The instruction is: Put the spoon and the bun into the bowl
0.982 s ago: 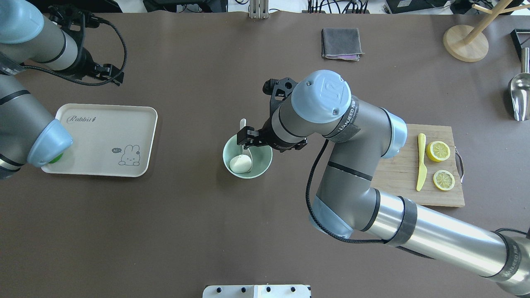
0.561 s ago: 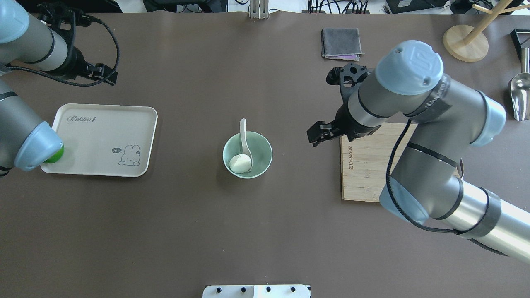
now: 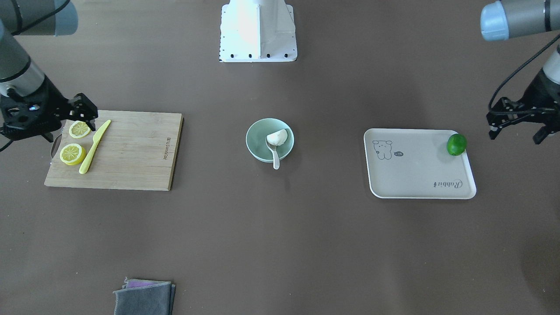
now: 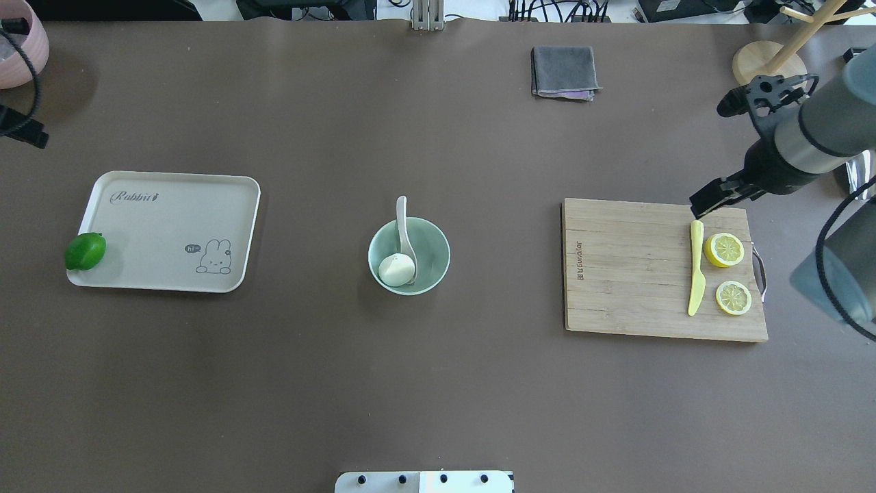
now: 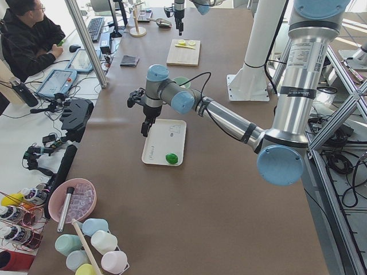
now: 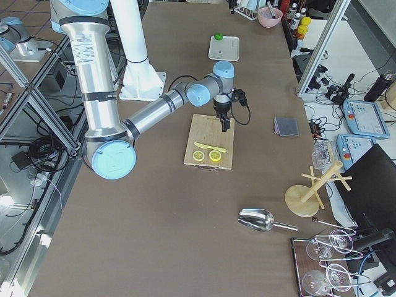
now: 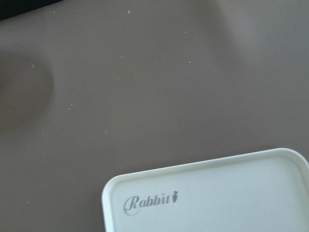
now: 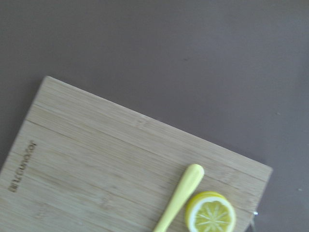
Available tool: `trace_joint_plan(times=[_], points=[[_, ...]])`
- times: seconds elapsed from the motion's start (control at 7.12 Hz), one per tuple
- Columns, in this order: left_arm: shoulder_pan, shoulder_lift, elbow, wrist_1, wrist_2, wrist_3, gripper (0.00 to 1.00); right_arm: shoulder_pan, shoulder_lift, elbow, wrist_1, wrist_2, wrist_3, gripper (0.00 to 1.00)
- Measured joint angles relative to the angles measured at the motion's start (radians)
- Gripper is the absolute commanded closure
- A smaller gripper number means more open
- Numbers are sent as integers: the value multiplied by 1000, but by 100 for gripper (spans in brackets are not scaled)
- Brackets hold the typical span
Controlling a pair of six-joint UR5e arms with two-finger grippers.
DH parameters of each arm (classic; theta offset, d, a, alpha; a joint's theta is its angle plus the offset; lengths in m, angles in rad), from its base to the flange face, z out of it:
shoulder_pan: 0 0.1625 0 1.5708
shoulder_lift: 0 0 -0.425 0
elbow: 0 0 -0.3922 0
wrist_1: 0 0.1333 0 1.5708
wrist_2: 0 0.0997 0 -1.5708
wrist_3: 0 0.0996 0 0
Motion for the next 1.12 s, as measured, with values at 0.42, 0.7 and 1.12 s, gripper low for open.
trace_joint_plan(times=[0.42,0.7,1.12], points=[[-240,59,113,61,-103,242,2,329,-79,-199,-66,111,-396,0],[-268,62,132,120,-112,261,2,445,-102,-319,-73,144,-452,0],[-271,86,183,122,-116,261,2,478,-128,-362,-78,160,-449,0]])
